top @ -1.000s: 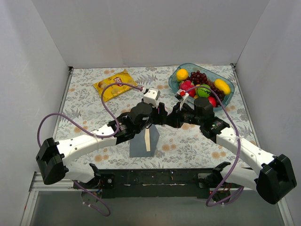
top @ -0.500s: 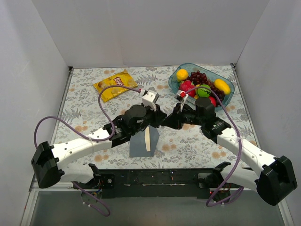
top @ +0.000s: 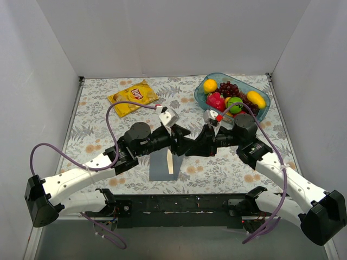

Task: Place the letter into the envelope and seal it
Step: Unscrew the solid glue.

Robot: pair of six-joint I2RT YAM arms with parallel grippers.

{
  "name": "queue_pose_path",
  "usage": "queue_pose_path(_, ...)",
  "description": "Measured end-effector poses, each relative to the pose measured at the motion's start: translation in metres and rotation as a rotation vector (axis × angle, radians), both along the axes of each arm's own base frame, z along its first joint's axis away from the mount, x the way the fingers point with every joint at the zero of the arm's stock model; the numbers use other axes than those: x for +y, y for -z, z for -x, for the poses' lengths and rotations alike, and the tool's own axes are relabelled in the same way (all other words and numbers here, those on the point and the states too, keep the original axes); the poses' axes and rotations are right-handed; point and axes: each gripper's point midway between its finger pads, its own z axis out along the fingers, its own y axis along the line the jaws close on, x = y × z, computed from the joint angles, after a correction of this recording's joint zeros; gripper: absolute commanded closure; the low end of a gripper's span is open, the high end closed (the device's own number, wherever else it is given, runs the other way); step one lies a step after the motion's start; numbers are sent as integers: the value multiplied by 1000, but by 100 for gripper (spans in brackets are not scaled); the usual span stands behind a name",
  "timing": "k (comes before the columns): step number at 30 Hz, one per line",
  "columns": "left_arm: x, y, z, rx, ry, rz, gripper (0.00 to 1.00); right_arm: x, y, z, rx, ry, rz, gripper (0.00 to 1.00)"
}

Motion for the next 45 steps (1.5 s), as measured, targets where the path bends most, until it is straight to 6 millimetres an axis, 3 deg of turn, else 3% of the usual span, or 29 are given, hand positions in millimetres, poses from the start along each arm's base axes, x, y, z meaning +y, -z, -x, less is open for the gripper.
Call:
queue_pose_path(2,0,0,-2,-7,-7,-1,28,1,0,3,-9,-14,-2,99)
queue_pose_path(9,10,10,-22,2,-129,-22,21,3,12,-9,12,51,36,99)
queue_pose_path(17,20,19,-51,58,-340,-40,19,2,40,-43,74,236,134,99)
queue_pose_path(28,31,32,-72,108,-490,-75,16,-2,49,-56,82,326,173,99)
queue_pose_path(36,37,45,-96,122,-639,-167,17,-5,63,-80,121,436,245,99)
queue_pose_path(45,37,65,-99,136,-655,-240,23,-8,69,-83,135,463,269,99)
